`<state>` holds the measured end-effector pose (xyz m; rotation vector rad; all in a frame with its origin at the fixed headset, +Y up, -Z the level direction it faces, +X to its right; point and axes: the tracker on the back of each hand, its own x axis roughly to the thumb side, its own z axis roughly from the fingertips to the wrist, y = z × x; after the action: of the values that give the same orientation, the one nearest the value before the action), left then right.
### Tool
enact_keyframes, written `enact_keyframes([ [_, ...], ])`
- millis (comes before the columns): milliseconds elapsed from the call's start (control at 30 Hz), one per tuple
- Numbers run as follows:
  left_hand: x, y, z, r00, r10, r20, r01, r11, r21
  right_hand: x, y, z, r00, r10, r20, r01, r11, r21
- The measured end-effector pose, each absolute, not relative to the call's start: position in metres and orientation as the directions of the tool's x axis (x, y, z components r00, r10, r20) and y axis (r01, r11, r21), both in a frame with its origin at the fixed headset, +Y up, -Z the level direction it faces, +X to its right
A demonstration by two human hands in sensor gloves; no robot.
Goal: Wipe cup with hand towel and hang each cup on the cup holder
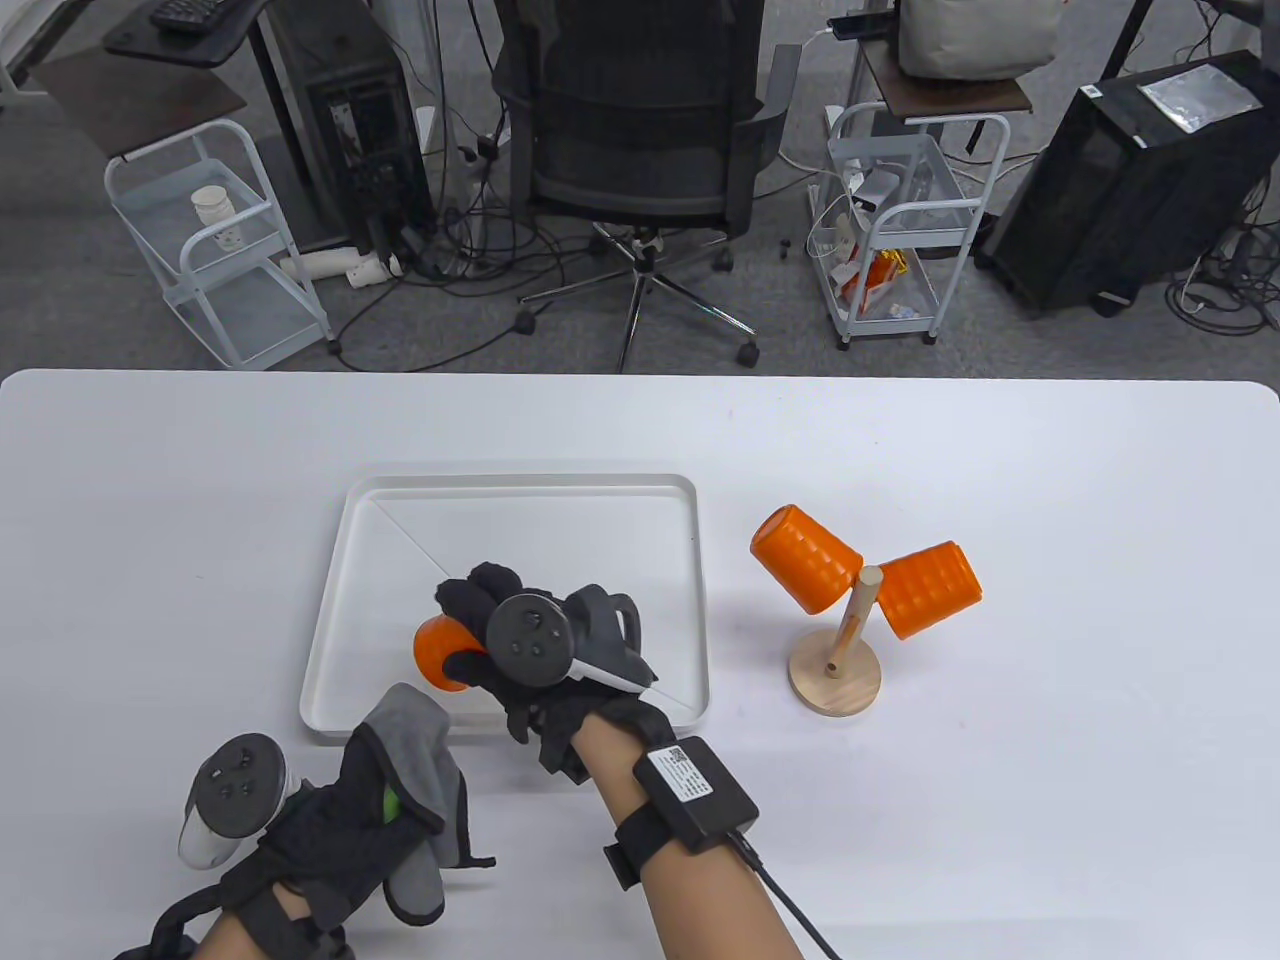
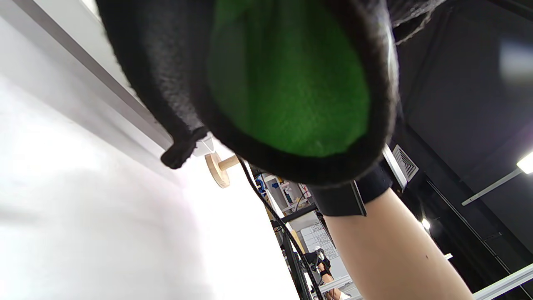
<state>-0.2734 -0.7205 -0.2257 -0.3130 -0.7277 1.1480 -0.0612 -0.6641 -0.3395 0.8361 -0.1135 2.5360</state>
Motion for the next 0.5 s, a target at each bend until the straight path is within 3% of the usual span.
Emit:
enact_keyframes([
  [267,-0.276,-0.721,-0.226,0.223,0.906,0.359,-0.726,0.4,-0.559,-0.009,-0.65,-0.308,-0.638,0.568,0.52,-0.657,-0.754,0.018],
  [500,-0.276,-0.721,-0.226,0.224,0.908,0.353,-0.729,0.397,-0.558,0.014,-0.654,-0.283,-0.558,0.663,0.499,-0.755,-0.655,0.025],
])
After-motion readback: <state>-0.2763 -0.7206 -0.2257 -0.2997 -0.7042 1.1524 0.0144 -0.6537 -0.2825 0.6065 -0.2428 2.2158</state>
